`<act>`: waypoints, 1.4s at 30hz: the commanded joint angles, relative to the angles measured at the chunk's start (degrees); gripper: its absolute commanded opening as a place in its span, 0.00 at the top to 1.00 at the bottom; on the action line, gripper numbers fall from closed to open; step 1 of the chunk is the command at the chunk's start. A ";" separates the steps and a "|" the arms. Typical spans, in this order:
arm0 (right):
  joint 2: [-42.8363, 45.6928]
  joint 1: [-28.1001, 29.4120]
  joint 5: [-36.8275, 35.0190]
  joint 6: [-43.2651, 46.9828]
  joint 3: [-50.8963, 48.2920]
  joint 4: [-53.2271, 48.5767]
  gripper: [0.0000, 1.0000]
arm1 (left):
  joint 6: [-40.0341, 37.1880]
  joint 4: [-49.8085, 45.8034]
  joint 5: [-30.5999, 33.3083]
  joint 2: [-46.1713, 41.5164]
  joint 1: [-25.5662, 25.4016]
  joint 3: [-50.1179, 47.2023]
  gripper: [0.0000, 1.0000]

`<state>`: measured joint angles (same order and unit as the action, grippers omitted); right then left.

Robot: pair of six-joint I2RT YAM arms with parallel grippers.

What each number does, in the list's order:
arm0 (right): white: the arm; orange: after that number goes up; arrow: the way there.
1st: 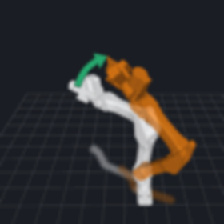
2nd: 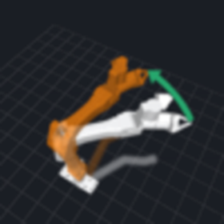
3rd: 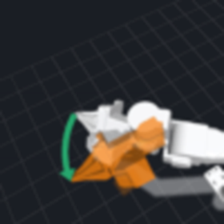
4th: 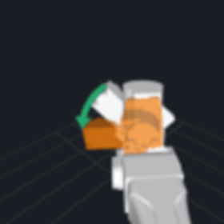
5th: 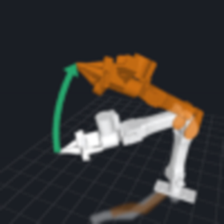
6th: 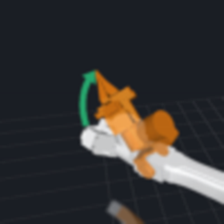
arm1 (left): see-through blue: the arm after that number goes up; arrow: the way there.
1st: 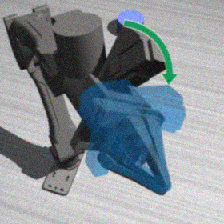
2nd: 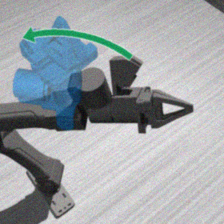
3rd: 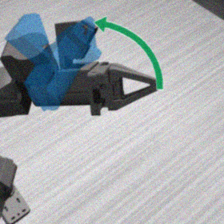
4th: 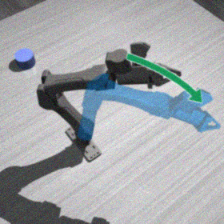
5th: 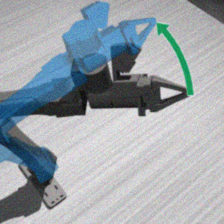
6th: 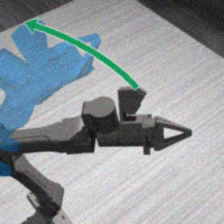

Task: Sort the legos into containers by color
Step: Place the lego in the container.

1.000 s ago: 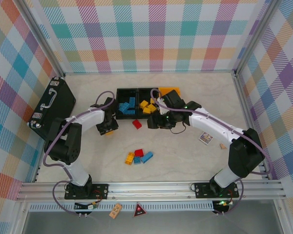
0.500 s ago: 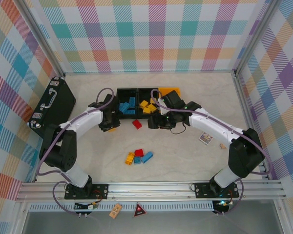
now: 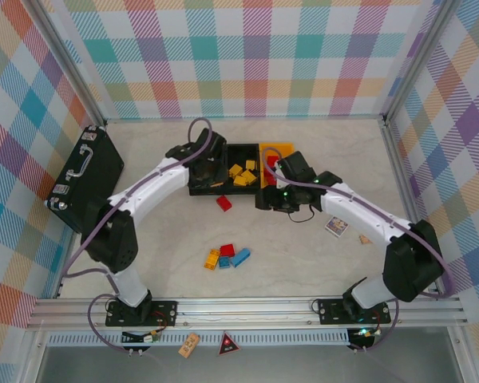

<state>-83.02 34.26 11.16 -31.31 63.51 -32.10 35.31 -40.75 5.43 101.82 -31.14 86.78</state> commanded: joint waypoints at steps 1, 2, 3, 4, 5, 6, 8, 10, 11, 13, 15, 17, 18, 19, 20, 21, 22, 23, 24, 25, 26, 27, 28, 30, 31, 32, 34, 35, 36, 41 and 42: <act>2.82 -1.07 -2.28 -1.92 -2.33 -0.24 0.47 | -0.04 -1.75 -0.99 5.13 -1.10 5.93 0.65; 3.48 -1.25 -2.35 -2.09 -2.95 -0.28 0.47 | -0.28 -1.74 -1.01 6.69 -1.25 7.85 0.65; 4.01 -1.37 -2.45 -2.15 -3.37 -0.30 0.47 | -0.49 -2.00 -1.03 7.92 -1.36 9.62 0.65; 4.63 -1.39 -2.63 -2.18 -3.85 -0.46 0.47 | -0.75 -2.34 -1.05 9.54 -1.36 11.63 0.65; 5.02 -1.39 -2.88 -2.36 -4.28 -0.62 0.47 | -1.01 -2.68 -0.85 11.05 -1.46 13.52 0.65; 5.46 -1.47 -3.06 -2.39 -4.63 -0.68 0.47 | -1.25 -2.96 -0.73 12.27 -1.56 15.17 0.65; 6.32 -1.48 -3.42 -2.82 -5.40 -0.77 0.47 | -1.91 -3.34 -0.32 15.04 -1.56 18.48 0.65; 6.95 -1.46 -3.42 -3.18 -6.01 -0.68 0.47 | -2.45 -4.25 0.42 17.69 -1.59 21.94 0.65; 7.23 -1.47 -3.51 -3.27 -6.25 -0.66 0.47 | -2.93 -4.70 0.89 19.19 -1.54 23.59 0.65; 7.71 -1.47 -4.06 -3.42 -6.61 -1.14 0.47 | -3.82 -5.82 2.19 22.08 -1.55 27.12 0.64; 8.52 -1.48 -4.89 -3.53 -6.86 -1.69 0.46 | -4.94 -8.27 3.32 25.70 -1.55 32.13 0.64; 9.25 -1.44 -5.31 -3.59 -7.14 -2.11 0.46 | -5.51 -10.55 4.16 29.31 -1.51 37.44 0.63; 9.46 -1.48 -5.49 -3.73 -7.32 -2.24 0.46 | -5.66 -11.24 4.40 30.63 -1.56 39.52 0.63; 9.93 -1.47 -5.69 -3.88 -7.50 -2.43 0.46 | -5.75 -11.98 4.64 32.18 -1.56 41.78 0.63; 10.27 -1.48 -5.84 -3.86 -7.59 -2.60 0.46 | -5.96 -12.64 4.94 33.52 -1.56 43.87 0.63; 10.46 -1.48 -5.97 -3.98 -7.69 -2.77 0.46 | -5.95 -13.37 5.49 34.59 -1.56 45.63 0.62; 10.81 -1.47 -6.14 -4.08 -7.85 -2.95 0.46 | -5.96 -14.16 5.84 35.83 -1.49 47.47 0.62; 11.09 -1.48 -6.31 -4.06 -7.96 -3.22 0.46 | -6.09 -14.72 6.17 36.91 -1.45 49.16 0.62; 11.44 -1.48 -6.49 -4.18 -8.12 -3.35 0.46 | -6.13 -15.07 6.19 37.62 -1.47 50.24 0.62; 11.80 -1.43 -6.58 -4.20 -8.35 -3.49 0.46 | -6.22 -15.44 6.58 38.43 -1.40 51.25 0.61; 12.08 -1.47 -6.67 -4.28 -8.53 -3.47 0.46 | -6.33 -15.57 6.62 38.93 -1.38 51.98 0.60; 12.26 -1.46 -6.67 -4.30 -8.66 -3.58 0.46 | -6.45 -15.59 6.65 39.30 -1.33 52.41 0.59; 12.45 -1.47 -6.76 -4.35 -8.73 -3.67 0.46 | -6.47 -15.59 6.88 39.47 -1.30 52.79 0.56; 12.62 -1.46 -6.76 -4.55 -8.84 -3.74 0.46 | -6.48 -15.54 6.74 39.65 -1.25 53.17 0.53; 12.71 -1.48 -6.68 -4.52 -8.92 -3.64 0.46 | -6.48 -15.43 6.67 39.49 -1.26 53.29 0.50; 12.63 -1.48 -6.60 -4.54 -8.93 -3.59 0.46 | -6.48 -15.42 6.39 39.28 -1.29 53.31 0.48; 12.40 -1.47 -6.34 -4.55 -8.93 -3.33 0.46 | -6.48 -15.41 6.01 38.66 -1.34 53.22 0.44; 12.23 -1.47 -6.17 -4.55 -8.86 -3.22 0.46 | -6.55 -15.54 5.87 38.14 -1.36 53.14 0.43; 12.06 -1.48 -6.07 -4.59 -8.84 -3.03 0.46 | -6.56 -15.52 5.62 37.58 -1.43 52.89 0.42; 10.97 -1.47 -5.11 -4.63 -8.66 -2.08 0.46 | -7.40 -14.96 4.30 33.14 -2.16 49.71 0.41; 10.72 -1.47 -4.92 -4.60 -8.58 -1.86 0.46 | -7.51 -14.54 4.14 31.79 -2.34 48.21 0.41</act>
<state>-71.64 32.91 5.17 -35.38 55.16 -34.70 28.86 -53.91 10.55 140.14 -32.34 136.84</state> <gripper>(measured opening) 0.535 0.589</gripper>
